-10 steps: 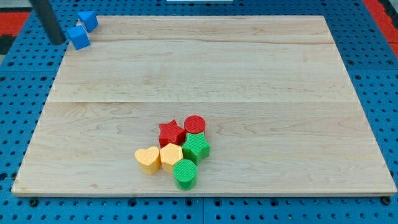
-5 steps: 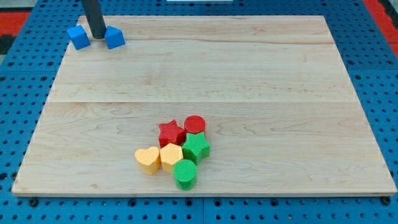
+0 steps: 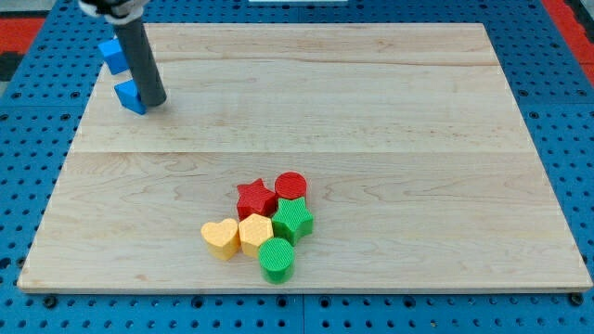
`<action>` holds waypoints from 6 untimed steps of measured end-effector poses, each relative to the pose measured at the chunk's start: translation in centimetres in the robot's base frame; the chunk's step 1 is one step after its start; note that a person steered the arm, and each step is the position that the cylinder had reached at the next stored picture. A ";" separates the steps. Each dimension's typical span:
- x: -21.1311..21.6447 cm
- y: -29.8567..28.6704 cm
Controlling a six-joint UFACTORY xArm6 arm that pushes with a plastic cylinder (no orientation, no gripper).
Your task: Move the blue triangle towards the left center of the board
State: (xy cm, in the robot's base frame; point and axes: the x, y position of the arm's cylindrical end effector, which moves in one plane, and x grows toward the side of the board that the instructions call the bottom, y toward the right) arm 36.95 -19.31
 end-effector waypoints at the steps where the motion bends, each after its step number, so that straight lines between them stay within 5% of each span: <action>1: -3.9 1.5; 2: -6.8 -0.9; 4: -0.2 -3.4; 5: -4.8 -2.4; 6: -14.2 1.1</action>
